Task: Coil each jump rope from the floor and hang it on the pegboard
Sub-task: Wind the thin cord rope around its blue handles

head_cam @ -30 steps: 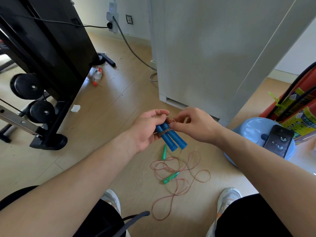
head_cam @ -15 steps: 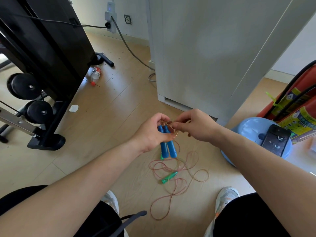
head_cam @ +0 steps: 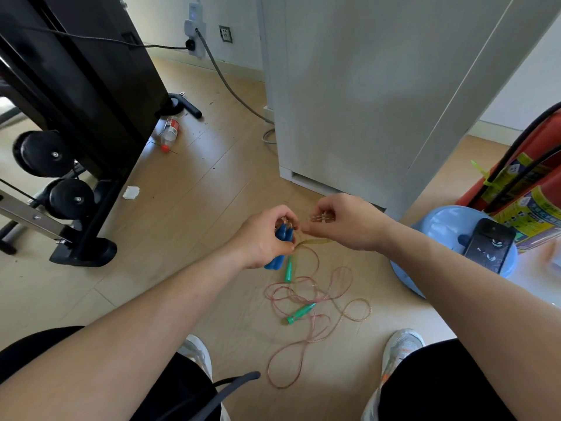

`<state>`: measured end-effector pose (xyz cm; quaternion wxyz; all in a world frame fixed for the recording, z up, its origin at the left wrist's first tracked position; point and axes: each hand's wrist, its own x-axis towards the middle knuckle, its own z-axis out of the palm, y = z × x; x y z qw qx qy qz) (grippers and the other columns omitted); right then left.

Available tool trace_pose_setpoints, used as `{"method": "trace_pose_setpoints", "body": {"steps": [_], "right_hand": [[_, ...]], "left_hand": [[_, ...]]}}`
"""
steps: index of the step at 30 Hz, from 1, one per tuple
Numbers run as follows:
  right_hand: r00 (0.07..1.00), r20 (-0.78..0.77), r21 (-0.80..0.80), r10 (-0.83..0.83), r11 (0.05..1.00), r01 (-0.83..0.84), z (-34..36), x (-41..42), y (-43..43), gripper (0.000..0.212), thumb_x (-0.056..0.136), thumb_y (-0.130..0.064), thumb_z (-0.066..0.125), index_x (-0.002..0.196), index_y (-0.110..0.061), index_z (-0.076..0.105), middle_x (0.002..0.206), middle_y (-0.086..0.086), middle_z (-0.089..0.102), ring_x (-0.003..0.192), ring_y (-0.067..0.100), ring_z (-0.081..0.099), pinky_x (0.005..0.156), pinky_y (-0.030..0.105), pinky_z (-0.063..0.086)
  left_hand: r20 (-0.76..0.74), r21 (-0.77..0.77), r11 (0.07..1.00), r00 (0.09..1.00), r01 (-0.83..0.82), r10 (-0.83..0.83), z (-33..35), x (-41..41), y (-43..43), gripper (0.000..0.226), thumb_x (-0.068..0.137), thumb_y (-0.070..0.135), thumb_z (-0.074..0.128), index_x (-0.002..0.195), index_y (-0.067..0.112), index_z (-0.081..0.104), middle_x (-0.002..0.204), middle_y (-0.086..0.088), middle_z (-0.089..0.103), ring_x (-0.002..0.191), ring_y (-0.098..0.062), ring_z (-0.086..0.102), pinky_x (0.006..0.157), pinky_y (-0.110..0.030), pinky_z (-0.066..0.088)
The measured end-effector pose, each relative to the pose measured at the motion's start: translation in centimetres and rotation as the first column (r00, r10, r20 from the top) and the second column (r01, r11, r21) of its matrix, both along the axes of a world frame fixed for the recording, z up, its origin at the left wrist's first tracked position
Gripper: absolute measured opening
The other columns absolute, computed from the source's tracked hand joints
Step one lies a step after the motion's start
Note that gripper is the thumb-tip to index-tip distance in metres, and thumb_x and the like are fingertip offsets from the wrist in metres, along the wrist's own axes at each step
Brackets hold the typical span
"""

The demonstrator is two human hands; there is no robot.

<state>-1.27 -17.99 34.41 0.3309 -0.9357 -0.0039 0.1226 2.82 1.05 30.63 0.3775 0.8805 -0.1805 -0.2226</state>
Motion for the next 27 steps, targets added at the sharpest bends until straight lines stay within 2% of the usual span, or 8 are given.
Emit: {"method": "trace_pose_setpoints", "body": {"steps": [5, 7, 11, 16, 19, 21, 24, 27], "right_hand": [[0.997, 0.038, -0.130, 0.067, 0.990, -0.062, 0.2, -0.1, 0.2, 0.004, 0.084, -0.024, 0.068, 0.086, -0.027, 0.067, 0.073, -0.012, 0.058, 0.067, 0.007, 0.053, 0.056, 0.020, 0.040], [0.998, 0.066, -0.025, 0.013, 1.000, -0.011, 0.1, -0.1, 0.2, 0.006, 0.083, -0.022, 0.069, 0.088, -0.025, 0.070, 0.072, -0.010, 0.061, 0.065, 0.008, 0.054, 0.061, 0.025, 0.044], [1.000, 0.023, 0.163, -0.019, 0.986, 0.015, 0.1, 0.1, -0.3, 0.013, 0.084, -0.019, 0.072, 0.096, -0.022, 0.068, 0.064, -0.007, 0.052, 0.058, 0.009, 0.051, 0.065, 0.033, 0.048], [0.997, 0.069, -0.089, 0.029, 0.996, -0.023, 1.6, 0.0, -0.5, 0.018, 0.086, -0.030, 0.068, 0.103, -0.032, 0.060, 0.072, -0.011, 0.052, 0.065, 0.005, 0.050, 0.058, 0.021, 0.037], [0.996, 0.057, -0.221, 0.071, 0.974, -0.057, 3.2, -0.2, -0.5, 0.017, 0.084, -0.040, 0.068, 0.083, -0.023, 0.063, 0.073, -0.008, 0.058, 0.071, 0.012, 0.055, 0.056, 0.023, 0.040], [0.986, 0.082, -0.275, 0.143, 0.954, -0.116, 4.3, -0.5, -0.6, 0.021, 0.082, -0.043, 0.068, 0.078, -0.023, 0.061, 0.075, -0.007, 0.061, 0.073, 0.016, 0.056, 0.060, 0.028, 0.043], [0.963, 0.076, -0.291, 0.257, 0.930, -0.225, 5.3, -0.9, -1.2, 0.016, 0.082, -0.039, 0.070, 0.086, -0.028, 0.058, 0.078, -0.010, 0.060, 0.074, 0.015, 0.056, 0.066, 0.027, 0.042], [0.965, 0.099, -0.215, 0.243, 0.952, -0.218, 5.1, -1.1, -1.7, 0.016, 0.082, -0.032, 0.073, 0.093, -0.029, 0.063, 0.071, -0.009, 0.056, 0.063, 0.005, 0.051, 0.060, 0.018, 0.039]], "left_hand": [[0.079, 0.063, 0.998, 0.996, 0.030, -0.035, 0.0, -0.1, 0.4, 0.030, 0.083, 0.013, 0.074, 0.099, 0.034, 0.059, 0.092, 0.012, 0.070, 0.085, -0.002, 0.065, 0.067, -0.015, 0.050], [0.065, 0.061, 0.998, 0.997, 0.023, -0.027, 0.1, 0.0, 0.4, 0.029, 0.085, 0.013, 0.072, 0.100, 0.034, 0.059, 0.094, 0.013, 0.072, 0.087, 0.000, 0.066, 0.065, -0.014, 0.050], [0.073, 0.052, 0.999, 0.997, 0.006, -0.010, 0.2, 0.6, 0.7, 0.029, 0.085, 0.011, 0.071, 0.097, 0.035, 0.058, 0.092, 0.014, 0.073, 0.088, -0.002, 0.068, 0.074, -0.021, 0.054], [0.094, 0.090, 0.994, 0.994, 0.055, -0.064, 0.7, 0.7, 1.2, 0.033, 0.086, 0.009, 0.070, 0.098, 0.037, 0.057, 0.093, 0.014, 0.072, 0.089, -0.002, 0.067, 0.073, -0.018, 0.053], [0.158, 0.120, 0.990, 0.983, 0.078, -0.096, 1.9, 0.6, 1.6, 0.032, 0.085, 0.012, 0.070, 0.098, 0.039, 0.056, 0.095, 0.016, 0.071, 0.094, -0.008, 0.067, 0.087, -0.034, 0.057], [0.205, 0.161, 0.982, 0.970, 0.094, -0.127, 3.2, 0.7, 2.1, 0.034, 0.084, 0.018, 0.070, 0.095, 0.045, 0.053, 0.096, 0.015, 0.070, 0.094, -0.011, 0.065, 0.086, -0.040, 0.057], [0.237, 0.230, 0.964, 0.953, 0.136, -0.191, 5.2, 1.0, 3.2, 0.034, 0.084, 0.017, 0.070, 0.097, 0.043, 0.052, 0.097, 0.012, 0.070, 0.091, -0.012, 0.065, 0.085, -0.041, 0.057], [0.216, 0.225, 0.962, 0.955, 0.153, -0.203, 6.7, 1.3, 4.0, 0.034, 0.084, 0.010, 0.069, 0.104, 0.035, 0.059, 0.093, 0.018, 0.072, 0.089, -0.004, 0.066, 0.087, -0.035, 0.057]]}}
